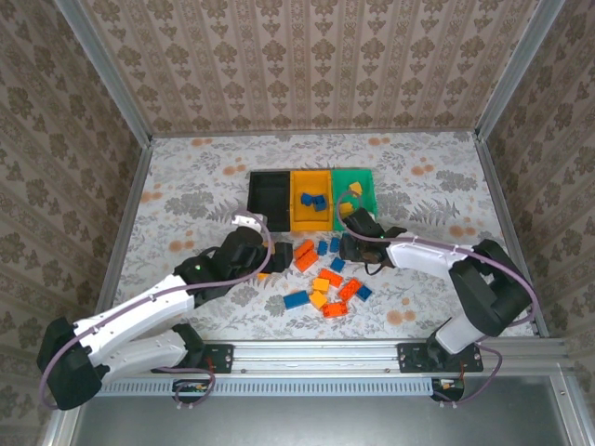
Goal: Sort the legos into containers by color
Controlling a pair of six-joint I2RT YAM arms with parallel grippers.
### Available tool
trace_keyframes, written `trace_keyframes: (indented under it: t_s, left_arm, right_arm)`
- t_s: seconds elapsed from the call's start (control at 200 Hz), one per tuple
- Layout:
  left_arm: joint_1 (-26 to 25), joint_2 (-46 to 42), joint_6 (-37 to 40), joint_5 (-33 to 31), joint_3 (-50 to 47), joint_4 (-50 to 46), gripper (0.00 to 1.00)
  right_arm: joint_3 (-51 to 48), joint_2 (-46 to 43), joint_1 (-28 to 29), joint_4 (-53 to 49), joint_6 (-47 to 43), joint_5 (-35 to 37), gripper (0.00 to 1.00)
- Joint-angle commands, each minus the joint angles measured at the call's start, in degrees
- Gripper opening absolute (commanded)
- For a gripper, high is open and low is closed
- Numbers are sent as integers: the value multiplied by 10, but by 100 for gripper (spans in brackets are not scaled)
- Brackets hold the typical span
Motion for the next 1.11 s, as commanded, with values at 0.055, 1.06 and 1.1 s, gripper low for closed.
trace_keyframes:
  t_s: [0.055,1.06,1.1]
  left_arm:
    - [1,-32,-17,-29,-19,-35,100]
    - [27,-68,-23,8,-69,-97,100]
    - [30,-52,-17,13,-68,-89,100]
  right_arm:
    - [12,-95,4,-38,-48,-42,33]
    - [659,366,85,-153,-92,-64,71]
    - [647,353,85,-149,-90,-60,71]
